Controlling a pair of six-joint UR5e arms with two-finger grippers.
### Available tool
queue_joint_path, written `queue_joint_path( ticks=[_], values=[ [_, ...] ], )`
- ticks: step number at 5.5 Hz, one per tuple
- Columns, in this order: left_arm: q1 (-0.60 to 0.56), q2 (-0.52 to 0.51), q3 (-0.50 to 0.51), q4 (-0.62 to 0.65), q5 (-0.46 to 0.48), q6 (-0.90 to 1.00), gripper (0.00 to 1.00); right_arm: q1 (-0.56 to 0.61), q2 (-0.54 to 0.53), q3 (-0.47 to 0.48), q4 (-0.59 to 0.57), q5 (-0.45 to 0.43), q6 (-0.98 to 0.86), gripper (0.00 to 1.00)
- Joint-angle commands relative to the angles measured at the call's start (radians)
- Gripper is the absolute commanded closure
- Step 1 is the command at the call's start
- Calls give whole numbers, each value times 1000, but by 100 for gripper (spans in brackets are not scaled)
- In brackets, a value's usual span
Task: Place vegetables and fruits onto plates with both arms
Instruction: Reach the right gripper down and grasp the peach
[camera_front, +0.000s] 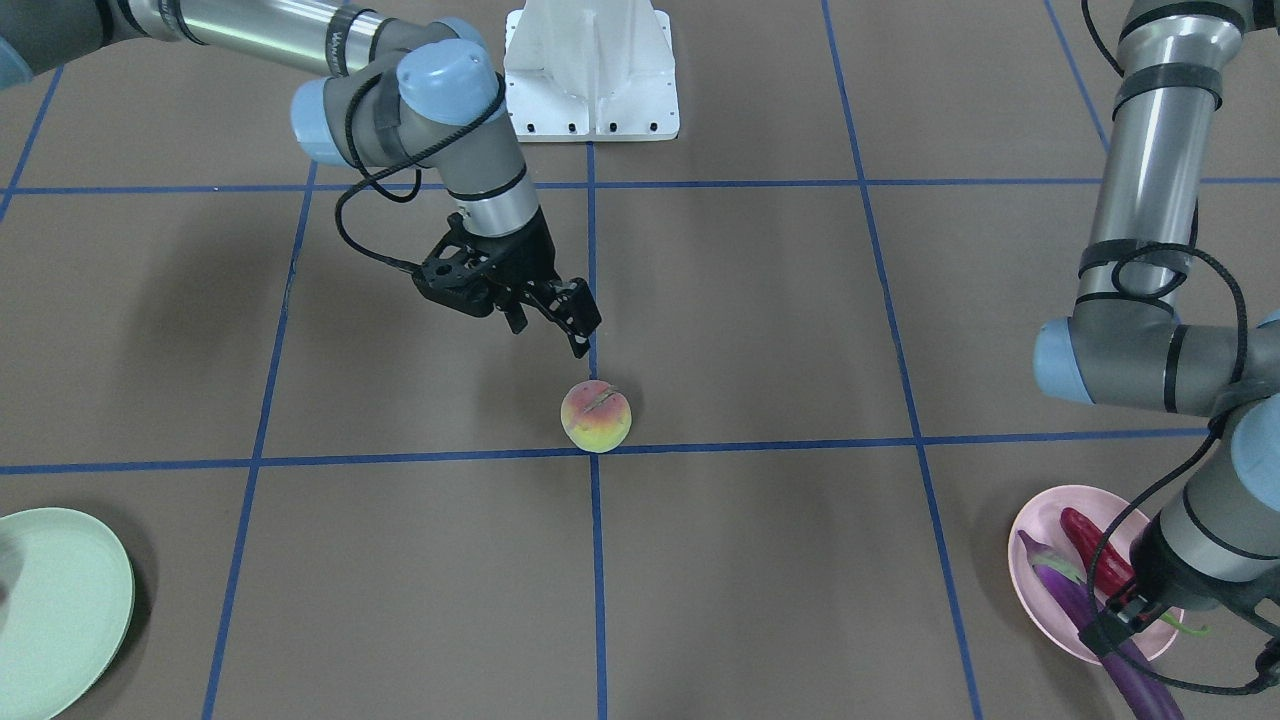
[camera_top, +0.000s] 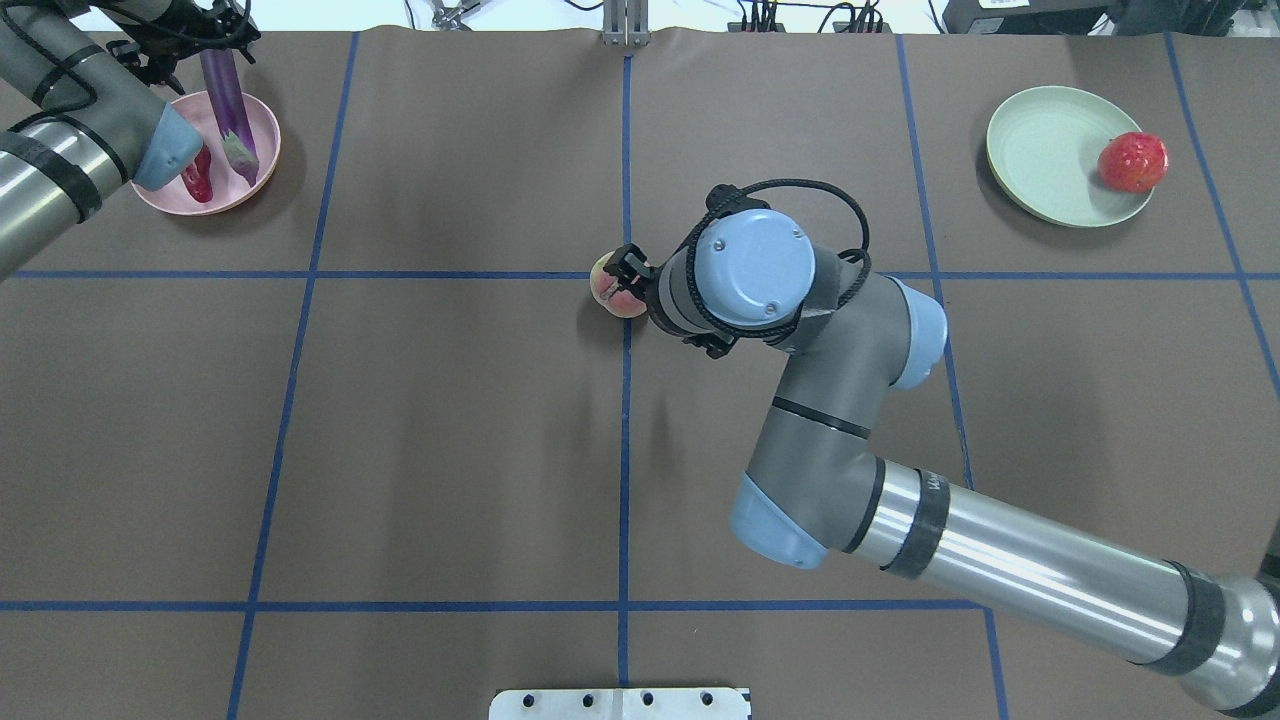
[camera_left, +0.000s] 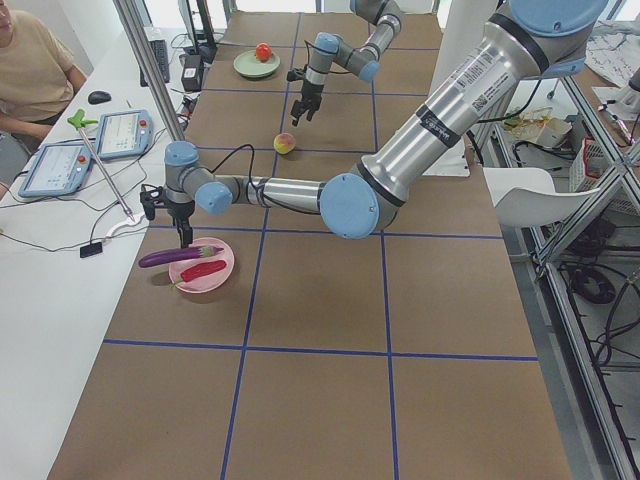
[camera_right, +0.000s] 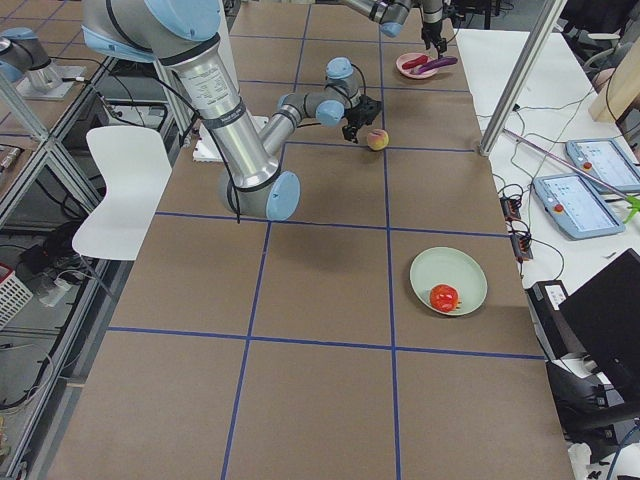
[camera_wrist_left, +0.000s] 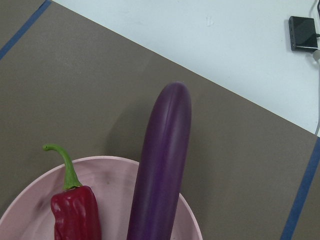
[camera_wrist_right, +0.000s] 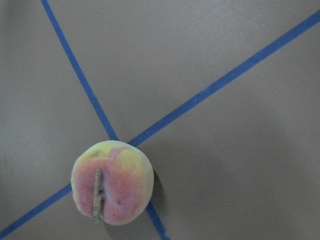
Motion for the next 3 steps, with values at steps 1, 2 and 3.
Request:
queue_joint_path(
  ticks=[1,2,3],
  values=[
    [2,1,-5,2,0,-3,0,-1,70,-94,-6,-15,33,0],
    [6,1,-5,2,2,-3,0,2,73,-97,-6,-15,75,0],
    [9,1,-17,0,2,-49,0,6,77,-108,-6,-15,92,0]
  ],
)
